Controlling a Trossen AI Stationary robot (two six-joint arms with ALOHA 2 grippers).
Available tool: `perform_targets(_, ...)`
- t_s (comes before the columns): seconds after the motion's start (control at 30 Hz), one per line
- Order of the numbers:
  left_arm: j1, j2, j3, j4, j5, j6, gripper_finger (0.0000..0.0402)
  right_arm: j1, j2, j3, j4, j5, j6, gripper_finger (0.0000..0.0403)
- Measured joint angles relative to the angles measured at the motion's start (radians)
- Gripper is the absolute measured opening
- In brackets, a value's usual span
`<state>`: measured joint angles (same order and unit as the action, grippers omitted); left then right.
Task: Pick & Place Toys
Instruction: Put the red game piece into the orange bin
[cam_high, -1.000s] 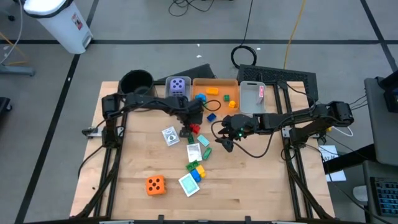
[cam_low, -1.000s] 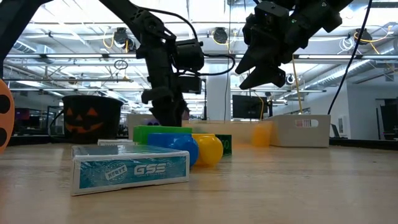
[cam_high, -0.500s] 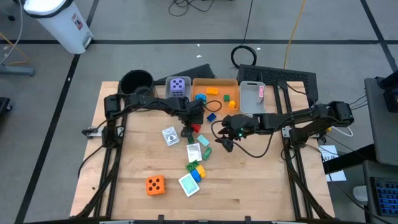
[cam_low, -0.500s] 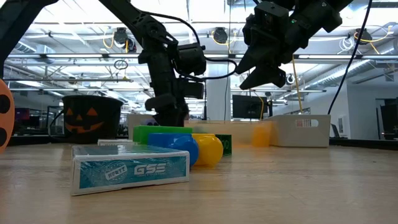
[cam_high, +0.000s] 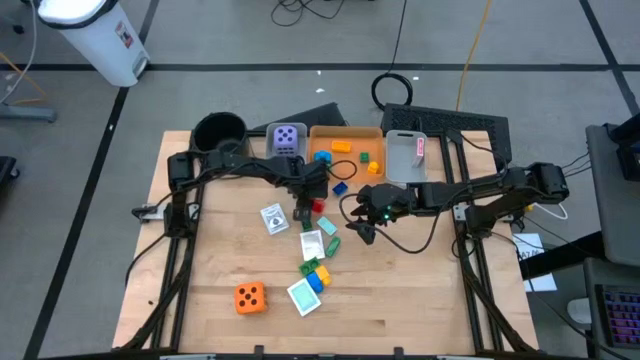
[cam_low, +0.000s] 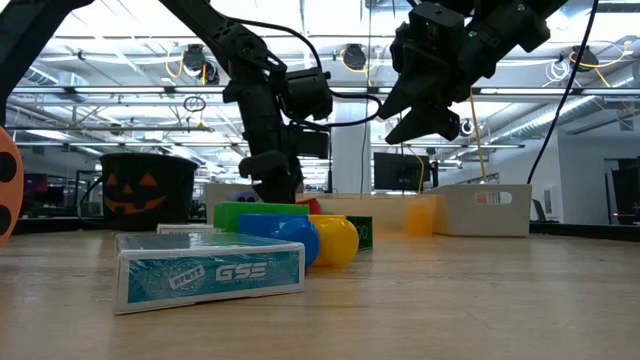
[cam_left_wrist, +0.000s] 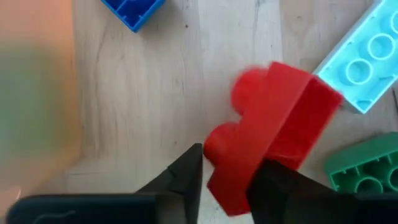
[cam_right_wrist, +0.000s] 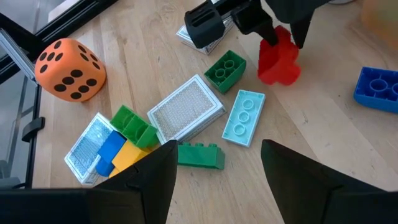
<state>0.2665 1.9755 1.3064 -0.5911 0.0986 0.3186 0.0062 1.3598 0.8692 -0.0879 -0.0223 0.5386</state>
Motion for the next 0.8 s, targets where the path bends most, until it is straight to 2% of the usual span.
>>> perform_targets(0.3, 0.001, 0.0, 0.0, 0.0, -0.022, -0.088, 0.0014, 0.0, 0.0, 0.0, 0.0, 0.0, 0.0, 0.0222)
perform_targets(0.57, 0.001, 0.006, 0.085, -0.062, 0.02, -0.148, 0.0031, 0.0, 0.0, 0.0, 0.0, 0.0, 0.001, 0.0222)
perform_targets(0.7, 0.003, 0.004, 0.167, -0.128, 0.064, -0.145, 0.0011, 0.0, 0.0, 0.0, 0.0, 0.0, 0.001, 0.0222)
perform_targets(0.8, 0.01, 0.004, 0.233, -0.212, 0.09, -0.145, 0.0014, 0.0, 0.0, 0.0, 0.0, -0.002, -0.003, 0.0222)
